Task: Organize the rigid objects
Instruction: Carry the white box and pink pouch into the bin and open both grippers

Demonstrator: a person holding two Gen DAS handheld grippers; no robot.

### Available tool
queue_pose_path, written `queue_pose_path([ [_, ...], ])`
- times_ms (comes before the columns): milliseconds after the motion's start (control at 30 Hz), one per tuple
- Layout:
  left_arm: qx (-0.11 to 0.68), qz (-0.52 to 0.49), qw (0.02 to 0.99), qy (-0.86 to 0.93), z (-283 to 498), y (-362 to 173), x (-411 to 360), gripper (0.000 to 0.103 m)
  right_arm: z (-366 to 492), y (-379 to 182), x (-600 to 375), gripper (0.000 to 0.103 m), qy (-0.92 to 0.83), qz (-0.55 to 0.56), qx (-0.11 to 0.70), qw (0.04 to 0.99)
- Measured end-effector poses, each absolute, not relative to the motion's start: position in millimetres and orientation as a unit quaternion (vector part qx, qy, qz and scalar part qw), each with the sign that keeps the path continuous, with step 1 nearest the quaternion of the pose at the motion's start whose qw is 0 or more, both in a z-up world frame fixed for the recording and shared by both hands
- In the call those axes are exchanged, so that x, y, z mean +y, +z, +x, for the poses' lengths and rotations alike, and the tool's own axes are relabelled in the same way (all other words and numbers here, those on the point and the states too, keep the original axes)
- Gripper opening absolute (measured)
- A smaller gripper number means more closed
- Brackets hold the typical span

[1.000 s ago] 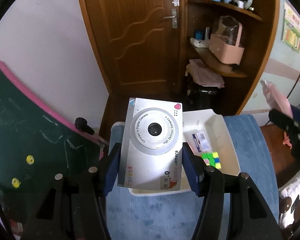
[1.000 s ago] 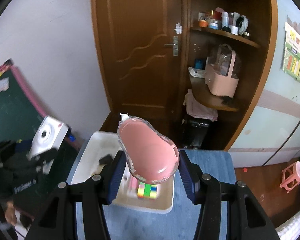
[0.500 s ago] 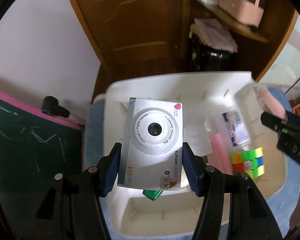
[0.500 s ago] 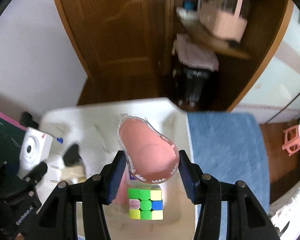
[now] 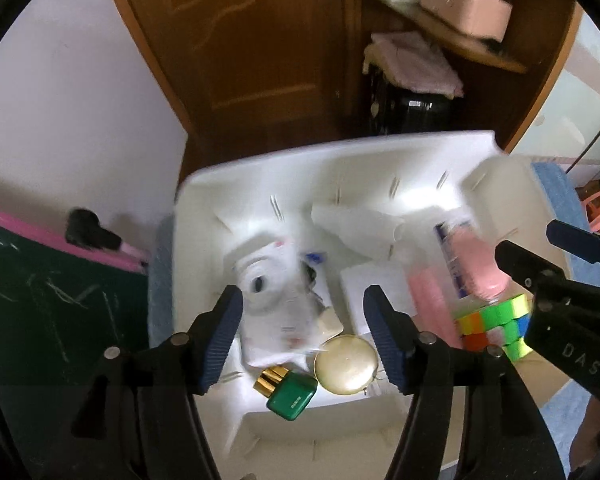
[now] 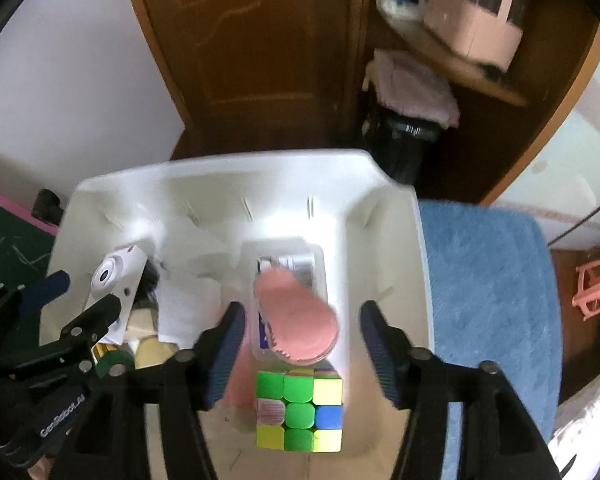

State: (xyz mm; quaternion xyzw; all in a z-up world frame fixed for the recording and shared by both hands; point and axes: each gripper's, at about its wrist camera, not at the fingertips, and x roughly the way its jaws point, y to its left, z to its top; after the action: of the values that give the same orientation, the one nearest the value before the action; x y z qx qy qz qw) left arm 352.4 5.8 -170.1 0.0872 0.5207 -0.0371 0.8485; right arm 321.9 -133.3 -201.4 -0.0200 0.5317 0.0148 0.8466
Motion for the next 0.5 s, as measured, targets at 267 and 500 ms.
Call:
queue_pose_path([
  [267,0.48,0.084,0.873,-0.034,311,-116,1,0.067,279,-145,-139,0.064,0.041,0.0,0.476,0.878],
  [500,0.463,0.059,0.884,-0.033,246,-75,0,0.069,214,-102,-153,0.064,0.051,0.009,0.446,0.893],
])
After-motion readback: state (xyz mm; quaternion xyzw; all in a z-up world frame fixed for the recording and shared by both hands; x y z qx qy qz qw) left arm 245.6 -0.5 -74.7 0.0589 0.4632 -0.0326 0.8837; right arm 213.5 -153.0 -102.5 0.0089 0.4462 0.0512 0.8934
